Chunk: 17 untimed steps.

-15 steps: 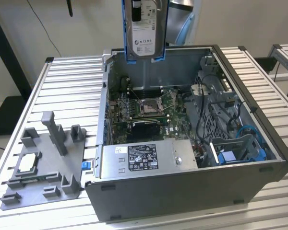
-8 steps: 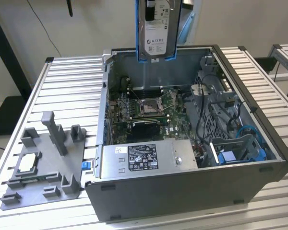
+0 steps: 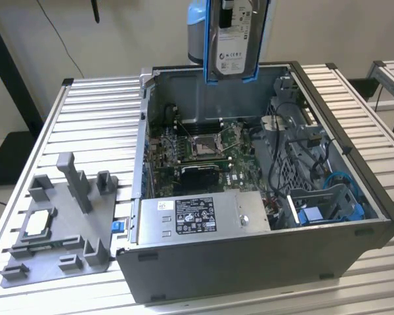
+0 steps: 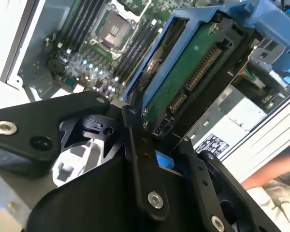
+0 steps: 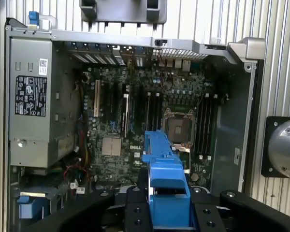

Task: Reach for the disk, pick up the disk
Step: 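Pick up the disk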

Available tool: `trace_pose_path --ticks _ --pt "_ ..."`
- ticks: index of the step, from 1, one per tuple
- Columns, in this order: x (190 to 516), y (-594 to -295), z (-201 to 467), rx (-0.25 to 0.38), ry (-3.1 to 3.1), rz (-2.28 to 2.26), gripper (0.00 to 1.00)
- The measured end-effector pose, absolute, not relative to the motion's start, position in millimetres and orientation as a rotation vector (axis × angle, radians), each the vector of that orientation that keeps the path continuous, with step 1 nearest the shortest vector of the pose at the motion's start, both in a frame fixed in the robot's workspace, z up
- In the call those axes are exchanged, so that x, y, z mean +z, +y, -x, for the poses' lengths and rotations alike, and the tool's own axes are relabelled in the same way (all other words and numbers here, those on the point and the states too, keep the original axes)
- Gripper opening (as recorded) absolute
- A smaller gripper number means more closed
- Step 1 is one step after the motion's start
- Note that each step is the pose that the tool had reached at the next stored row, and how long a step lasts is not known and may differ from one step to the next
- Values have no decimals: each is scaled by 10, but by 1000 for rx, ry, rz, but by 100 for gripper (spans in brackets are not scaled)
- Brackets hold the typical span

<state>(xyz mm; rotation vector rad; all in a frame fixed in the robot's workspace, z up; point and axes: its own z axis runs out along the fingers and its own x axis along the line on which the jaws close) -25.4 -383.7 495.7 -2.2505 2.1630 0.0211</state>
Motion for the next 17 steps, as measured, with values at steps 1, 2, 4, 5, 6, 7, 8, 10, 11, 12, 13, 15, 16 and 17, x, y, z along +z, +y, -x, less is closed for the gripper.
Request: trace_pose_path --ticks 1,2,4,5,6,7,8,10,11,12,13,15,16,17 --pt "4956 -3838 214 21 2163 2251 0" --pt "4955 -3838 171 21 2163 2251 0" --pt "4954 -3838 88 21 2163 2250 0" --pt "4953 -3838 47 21 2163 2251 0" --pt "4953 -3837 6 21 2163 2250 0" --pt "4952 -3837 -34 21 2163 2251 0" --pt "4952 -3837 -74 21 2163 2251 0" --pt "4950 -3837 -156 21 2163 2251 0" --pt "4949 -3837 -196 21 2163 2251 0" --pt "4948 -3837 -237 21 2163 2250 0" --pt "4947 -3837 -278 21 2163 2250 0" --pt "4946 -3837 -365 21 2163 2250 0" --pt "4946 -3837 -408 21 2163 2251 0" --pt "4945 -3838 -453 21 2163 2251 0"
